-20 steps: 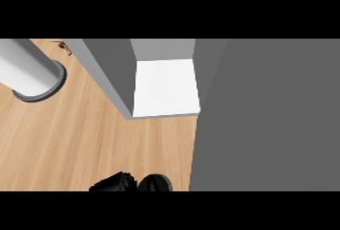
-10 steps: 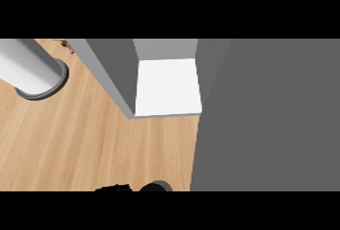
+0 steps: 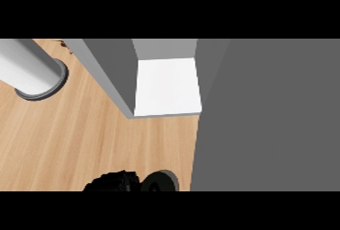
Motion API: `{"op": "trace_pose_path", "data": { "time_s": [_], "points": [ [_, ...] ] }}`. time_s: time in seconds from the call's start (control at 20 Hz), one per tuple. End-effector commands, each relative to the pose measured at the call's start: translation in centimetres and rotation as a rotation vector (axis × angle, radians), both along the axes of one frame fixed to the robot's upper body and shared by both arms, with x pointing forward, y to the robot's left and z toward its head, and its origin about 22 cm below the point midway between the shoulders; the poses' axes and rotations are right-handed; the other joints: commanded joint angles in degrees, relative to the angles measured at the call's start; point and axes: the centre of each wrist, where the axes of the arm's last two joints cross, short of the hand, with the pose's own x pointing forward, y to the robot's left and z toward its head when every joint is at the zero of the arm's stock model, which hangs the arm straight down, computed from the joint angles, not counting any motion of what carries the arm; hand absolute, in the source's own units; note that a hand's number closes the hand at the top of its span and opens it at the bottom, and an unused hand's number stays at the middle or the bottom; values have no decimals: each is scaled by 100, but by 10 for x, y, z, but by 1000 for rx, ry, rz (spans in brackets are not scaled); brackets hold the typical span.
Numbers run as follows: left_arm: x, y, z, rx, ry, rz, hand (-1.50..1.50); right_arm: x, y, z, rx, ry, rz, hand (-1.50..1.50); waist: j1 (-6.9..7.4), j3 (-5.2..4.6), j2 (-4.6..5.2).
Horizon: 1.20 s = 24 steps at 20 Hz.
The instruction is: Pick up the wine, place it into the cabinet and close the cabinet
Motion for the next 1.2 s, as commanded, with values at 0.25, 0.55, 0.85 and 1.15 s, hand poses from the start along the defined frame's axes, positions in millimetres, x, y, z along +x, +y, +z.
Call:
{"op": "trace_pose_path", "data": {
  "time_s": [0.25,0.55,0.85,1.15],
  "points": [
    [21,-22,2,-18,10,-28,150,-4,-1,8,2,-21,-11,-150,-50,4,37],
    [58,-28,2,32,11,44,150,-6,0,12,3,-35,6,-150,-61,14,39],
    [76,-41,-12,111,24,52,150,3,-11,-2,-16,-24,-4,-150,-68,28,48],
    [86,-52,-33,167,64,83,150,-2,-19,16,-34,-37,14,-150,-130,19,62]
  ]
}}
